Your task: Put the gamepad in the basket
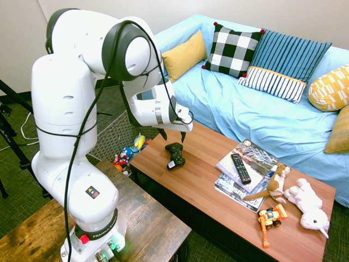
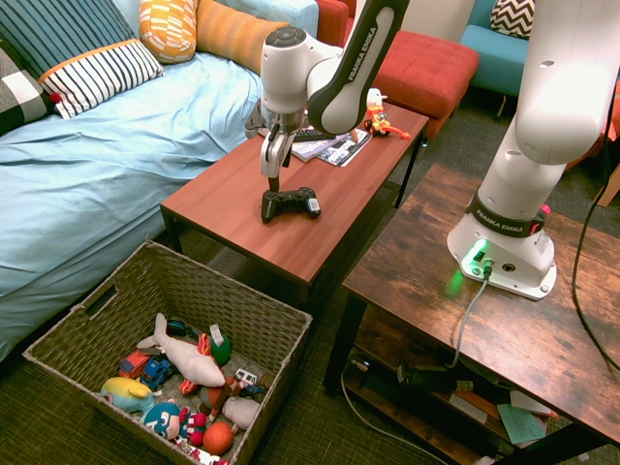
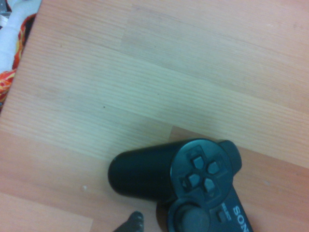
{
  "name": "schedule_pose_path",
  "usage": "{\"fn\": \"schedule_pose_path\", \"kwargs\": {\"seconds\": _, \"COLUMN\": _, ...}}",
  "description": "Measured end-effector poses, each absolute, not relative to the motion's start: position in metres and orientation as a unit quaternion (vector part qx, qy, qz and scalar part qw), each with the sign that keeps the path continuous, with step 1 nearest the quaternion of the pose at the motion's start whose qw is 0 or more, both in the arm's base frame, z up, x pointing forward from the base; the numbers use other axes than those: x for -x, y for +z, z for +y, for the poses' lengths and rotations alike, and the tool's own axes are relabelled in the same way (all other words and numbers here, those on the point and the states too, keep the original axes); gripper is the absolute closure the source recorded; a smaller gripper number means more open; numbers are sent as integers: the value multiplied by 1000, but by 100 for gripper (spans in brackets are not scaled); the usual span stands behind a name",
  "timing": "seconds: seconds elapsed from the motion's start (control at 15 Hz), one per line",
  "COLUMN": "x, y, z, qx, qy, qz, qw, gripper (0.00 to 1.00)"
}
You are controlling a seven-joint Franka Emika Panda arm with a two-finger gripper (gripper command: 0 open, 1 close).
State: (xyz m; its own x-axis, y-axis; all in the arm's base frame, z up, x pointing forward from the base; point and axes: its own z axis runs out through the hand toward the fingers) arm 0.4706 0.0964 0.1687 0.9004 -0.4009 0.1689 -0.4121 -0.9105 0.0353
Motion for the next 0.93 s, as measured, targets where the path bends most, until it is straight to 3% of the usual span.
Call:
{"fn": "schedule_pose_path", "kwargs": {"seconds": 0.6, "x": -478, "y": 93, "z": 85, "qx": -975, "qy": 39, "qz": -214, "qw": 37, "gripper": 0}}
{"fn": "schedule_pose_path", "kwargs": {"seconds": 0.67, "x": -479, "y": 86, "z": 82, "qx": -975, "qy": 35, "qz": -216, "qw": 38, "gripper": 100}}
{"fn": "schedule_pose_path", "kwargs": {"seconds": 0.93, "x": -480, "y": 86, "z": 79, "qx": -974, "qy": 35, "qz": -221, "qw": 31, "gripper": 100}}
